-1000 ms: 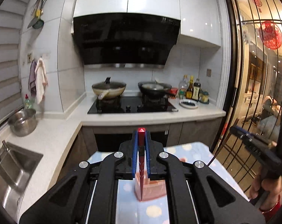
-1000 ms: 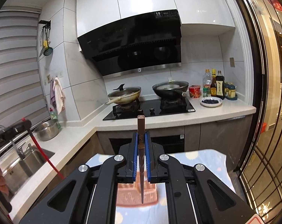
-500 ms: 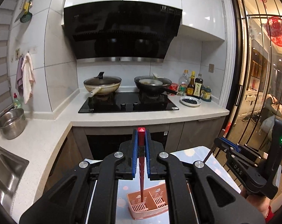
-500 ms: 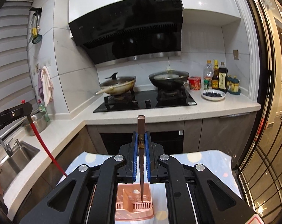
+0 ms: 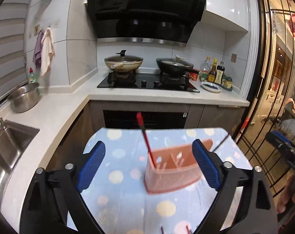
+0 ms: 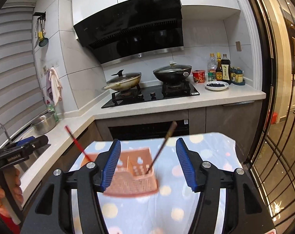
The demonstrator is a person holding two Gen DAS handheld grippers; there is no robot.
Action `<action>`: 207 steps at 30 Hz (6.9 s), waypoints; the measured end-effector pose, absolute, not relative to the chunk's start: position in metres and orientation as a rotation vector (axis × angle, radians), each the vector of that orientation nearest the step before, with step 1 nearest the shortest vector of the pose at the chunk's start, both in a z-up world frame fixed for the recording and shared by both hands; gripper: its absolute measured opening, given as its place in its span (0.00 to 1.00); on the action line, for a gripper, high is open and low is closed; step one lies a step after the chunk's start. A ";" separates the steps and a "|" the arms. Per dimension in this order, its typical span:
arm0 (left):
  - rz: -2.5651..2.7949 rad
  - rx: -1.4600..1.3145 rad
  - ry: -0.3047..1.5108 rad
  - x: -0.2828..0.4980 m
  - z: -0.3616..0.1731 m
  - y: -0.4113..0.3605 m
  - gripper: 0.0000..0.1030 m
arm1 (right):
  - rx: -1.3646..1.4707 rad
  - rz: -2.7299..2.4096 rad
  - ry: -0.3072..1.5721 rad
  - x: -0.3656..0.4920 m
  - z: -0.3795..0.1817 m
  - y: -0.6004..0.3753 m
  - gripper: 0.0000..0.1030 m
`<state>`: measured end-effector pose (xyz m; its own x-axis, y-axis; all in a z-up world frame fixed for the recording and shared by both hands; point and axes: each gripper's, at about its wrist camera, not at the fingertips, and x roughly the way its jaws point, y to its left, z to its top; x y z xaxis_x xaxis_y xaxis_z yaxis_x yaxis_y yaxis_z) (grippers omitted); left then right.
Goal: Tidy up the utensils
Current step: 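Lower both chopsticks into the pink holder and open both grippers, then close left gripper on gold spoon while right gripper closes on white ceramic spoon, then lift both spoons and carry them over the pink holder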
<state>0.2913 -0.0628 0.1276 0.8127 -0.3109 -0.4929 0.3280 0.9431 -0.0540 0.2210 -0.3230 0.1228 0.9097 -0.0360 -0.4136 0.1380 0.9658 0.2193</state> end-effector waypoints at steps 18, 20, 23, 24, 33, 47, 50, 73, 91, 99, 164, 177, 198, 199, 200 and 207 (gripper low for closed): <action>-0.352 0.039 0.852 0.125 -0.052 -0.025 0.87 | 0.319 -0.145 0.719 0.030 -0.031 -0.279 0.56; -0.360 0.026 0.881 0.119 -0.064 -0.023 0.87 | 0.340 -0.144 0.732 0.026 -0.041 -0.278 0.56; -0.364 0.019 0.902 0.114 -0.076 -0.021 0.87 | 0.372 -0.135 0.743 0.023 -0.052 -0.275 0.55; -0.366 0.020 0.906 0.113 -0.079 -0.021 0.87 | 0.372 -0.137 0.744 0.023 -0.054 -0.273 0.55; -0.357 0.062 0.926 0.116 -0.094 -0.026 0.81 | 0.377 -0.146 0.756 0.036 -0.065 -0.270 0.50; -0.337 0.098 0.912 0.112 -0.094 -0.016 0.70 | 0.378 -0.139 0.769 0.045 -0.070 -0.266 0.44; -0.374 0.067 0.920 0.112 -0.091 -0.020 0.70 | 0.386 -0.141 0.768 0.045 -0.071 -0.267 0.44; -0.391 0.100 0.932 0.107 -0.092 -0.031 0.64 | 0.366 -0.132 0.777 0.053 -0.076 -0.265 0.39; -0.394 0.156 0.918 0.101 -0.094 -0.036 0.46 | 0.367 -0.094 0.812 0.062 -0.086 -0.258 0.22; -0.508 0.072 0.960 0.100 -0.094 -0.036 0.11 | 0.385 -0.100 0.821 0.062 -0.090 -0.263 0.17; -0.471 0.056 0.981 0.101 -0.076 -0.027 0.10 | 0.496 -0.099 0.893 0.025 -0.097 -0.301 0.08; -0.463 0.063 0.858 0.120 -0.022 -0.024 0.02 | 0.362 -0.128 0.730 0.041 -0.015 -0.300 0.07; -0.487 0.144 0.628 0.212 0.097 -0.062 0.01 | 0.201 -0.091 0.532 0.161 0.097 -0.302 0.07; -0.484 0.146 0.606 0.219 0.108 -0.065 0.01 | 0.202 -0.085 0.522 0.172 0.104 -0.303 0.07; -0.481 0.149 0.585 0.226 0.118 -0.068 0.01 | 0.204 -0.076 0.514 0.182 0.111 -0.304 0.07; -0.467 0.158 0.485 0.281 0.168 -0.092 0.01 | 0.163 -0.082 0.473 0.252 0.143 -0.301 0.07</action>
